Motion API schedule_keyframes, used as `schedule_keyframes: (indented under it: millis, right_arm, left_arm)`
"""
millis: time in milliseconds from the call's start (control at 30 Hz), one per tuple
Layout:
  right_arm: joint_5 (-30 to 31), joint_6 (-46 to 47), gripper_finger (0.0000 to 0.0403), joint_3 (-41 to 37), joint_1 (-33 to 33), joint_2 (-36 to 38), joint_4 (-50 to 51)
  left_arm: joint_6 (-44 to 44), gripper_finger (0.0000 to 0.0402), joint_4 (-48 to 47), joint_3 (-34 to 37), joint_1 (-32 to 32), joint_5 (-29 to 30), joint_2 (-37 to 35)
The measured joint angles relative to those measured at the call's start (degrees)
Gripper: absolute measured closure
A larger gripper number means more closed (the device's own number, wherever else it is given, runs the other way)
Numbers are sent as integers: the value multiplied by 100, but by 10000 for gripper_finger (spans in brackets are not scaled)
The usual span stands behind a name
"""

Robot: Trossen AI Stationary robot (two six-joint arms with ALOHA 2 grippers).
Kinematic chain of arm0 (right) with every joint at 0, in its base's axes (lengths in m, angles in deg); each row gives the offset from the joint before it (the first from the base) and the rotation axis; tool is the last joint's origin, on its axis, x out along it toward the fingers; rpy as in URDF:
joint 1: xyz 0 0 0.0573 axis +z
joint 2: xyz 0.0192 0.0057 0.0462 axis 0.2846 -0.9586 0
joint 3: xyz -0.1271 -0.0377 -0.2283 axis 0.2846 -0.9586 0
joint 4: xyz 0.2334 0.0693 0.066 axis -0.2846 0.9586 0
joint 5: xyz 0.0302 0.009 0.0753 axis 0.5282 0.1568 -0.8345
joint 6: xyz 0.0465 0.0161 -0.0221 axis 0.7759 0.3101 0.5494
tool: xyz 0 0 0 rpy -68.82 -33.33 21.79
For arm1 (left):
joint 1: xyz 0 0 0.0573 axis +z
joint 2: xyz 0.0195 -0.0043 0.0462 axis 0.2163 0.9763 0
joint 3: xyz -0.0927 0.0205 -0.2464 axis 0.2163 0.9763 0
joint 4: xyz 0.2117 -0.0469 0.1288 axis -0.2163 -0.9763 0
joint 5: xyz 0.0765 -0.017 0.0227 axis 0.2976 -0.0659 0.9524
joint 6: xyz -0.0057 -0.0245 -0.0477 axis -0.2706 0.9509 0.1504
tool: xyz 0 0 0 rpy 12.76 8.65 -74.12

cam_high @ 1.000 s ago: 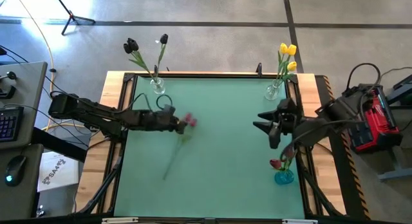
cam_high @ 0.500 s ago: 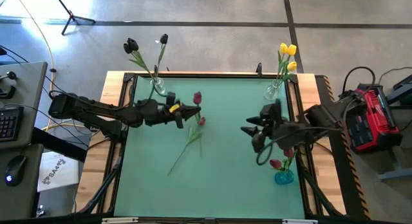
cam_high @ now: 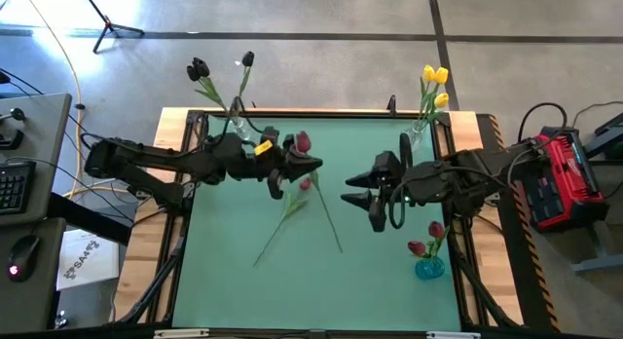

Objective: Sort flowers into vase by color
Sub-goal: Put the red flower into the blue vase

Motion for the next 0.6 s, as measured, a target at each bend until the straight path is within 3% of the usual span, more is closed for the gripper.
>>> schedule_keyframes:
  millis: [167,300,600]
  right_arm:
    - [-490,-2,215,0,-39,0,29]
    - [-949,52,201,0,-37,2,-198]
    - [-824,427,144,2,-168,-109,-573]
  left_arm:
    - [-157,401,-36,-356,-34,-777,323]
    - [-276,401,-8,-497,-63,-1029,356]
    - [-662,401,24,-614,-63,-1254,324]
